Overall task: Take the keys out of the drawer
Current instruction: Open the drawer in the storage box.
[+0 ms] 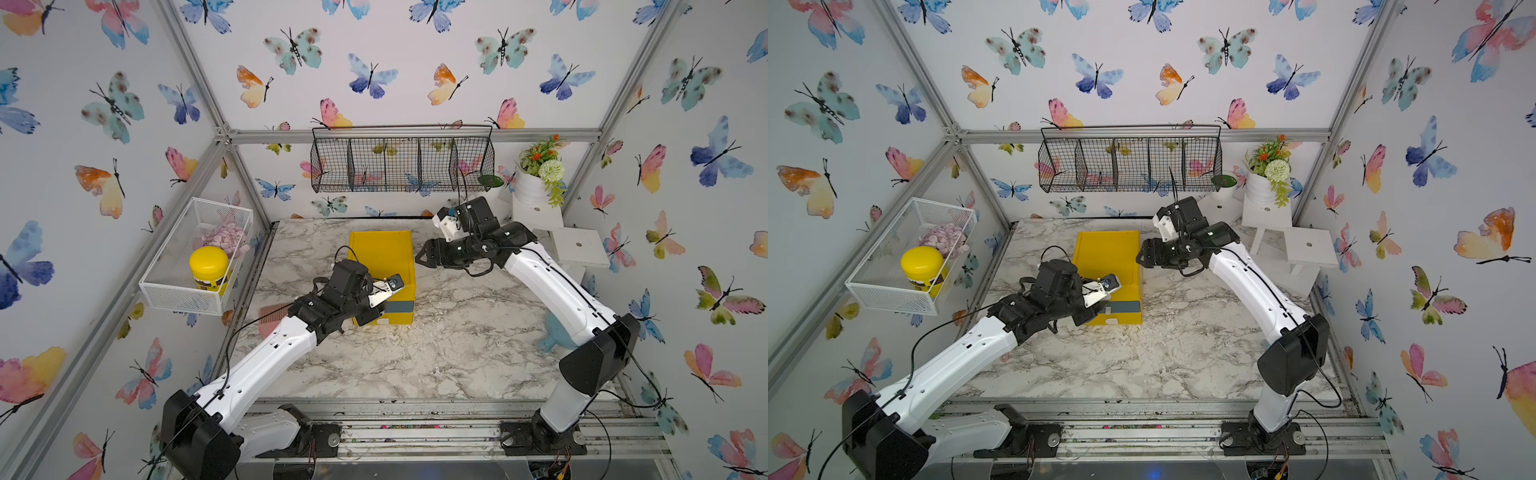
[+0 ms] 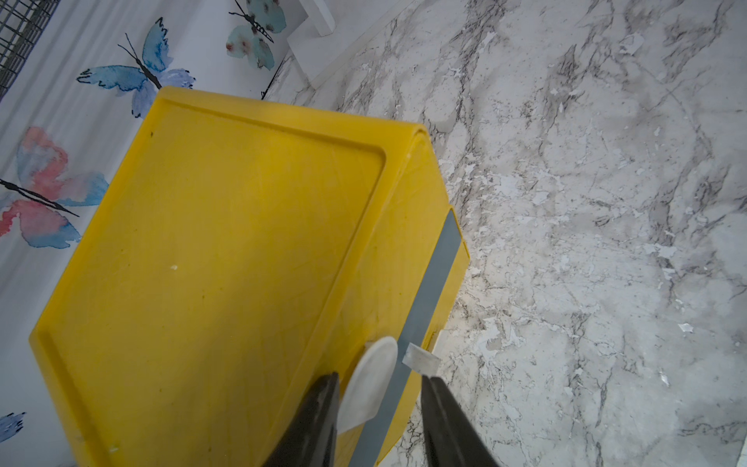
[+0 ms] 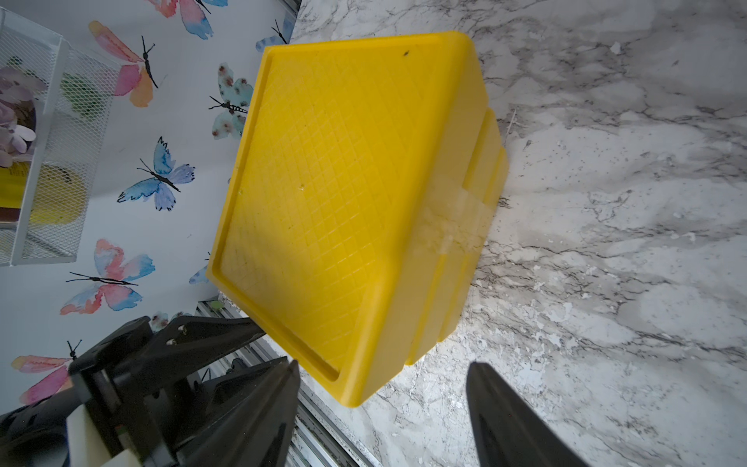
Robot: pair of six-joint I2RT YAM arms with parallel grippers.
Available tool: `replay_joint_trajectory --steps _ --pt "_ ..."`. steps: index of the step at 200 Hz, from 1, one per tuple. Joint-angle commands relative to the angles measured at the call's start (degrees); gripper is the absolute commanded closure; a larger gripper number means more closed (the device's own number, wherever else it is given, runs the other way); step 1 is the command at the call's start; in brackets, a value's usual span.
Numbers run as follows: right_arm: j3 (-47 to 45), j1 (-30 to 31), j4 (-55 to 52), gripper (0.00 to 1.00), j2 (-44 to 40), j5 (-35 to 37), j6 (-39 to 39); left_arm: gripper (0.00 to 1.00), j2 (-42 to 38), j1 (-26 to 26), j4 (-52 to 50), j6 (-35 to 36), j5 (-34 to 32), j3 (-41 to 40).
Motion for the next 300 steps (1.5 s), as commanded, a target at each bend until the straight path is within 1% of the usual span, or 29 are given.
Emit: replay_joint_trajectory --steps 1,45,83,98,133,188,221,260,300 --pt "0.6 0.4 0.2 0.28 0.2 -0.6 -0.4 0.60 0.8 -0.3 -0.4 0.7 -1.2 -0.7" --pt "0.9 0.4 -0.3 0.28 0.6 -0.8 -0.4 0.60 1.0 -0.3 -4.5 1.9 -0.8 -0.7" --pt "1.0 0.4 -0.4 0.28 0.9 -1.0 -0.4 0.60 0.4 -0.5 -9.5 3.2 3.0 -0.4" --pt "1.1 0.4 -0.5 0.28 1.1 -1.3 -0.4 0.60 -0.1 -0.9 -11.0 3.5 3.3 -0.9" --pt "1.0 0.4 -0.6 0.29 1.3 -1.5 -0.4 0.59 -1.7 -1.9 -13.3 2.3 3.7 -1.6" --pt "0.8 0.4 -1.3 0.29 1.4 -1.8 -0.6 0.59 -5.3 -3.7 -18.5 -0.4 7.4 -1.9" --pt "0.5 0.4 -1.9 0.29 1.0 -1.9 -0.5 0.54 -10.1 -4.2 -19.5 -2.2 10.3 -2.2" --pt "1.0 0.4 -2.2 0.30 0.9 -2.2 -0.1 0.49 -13.9 -4.2 -21.0 -3.1 12.5 1.2" --pt "1.0 0.4 -2.7 0.30 0.9 -2.2 0.0 0.48 -12.4 -4.2 -22.2 -2.2 13.0 5.8"
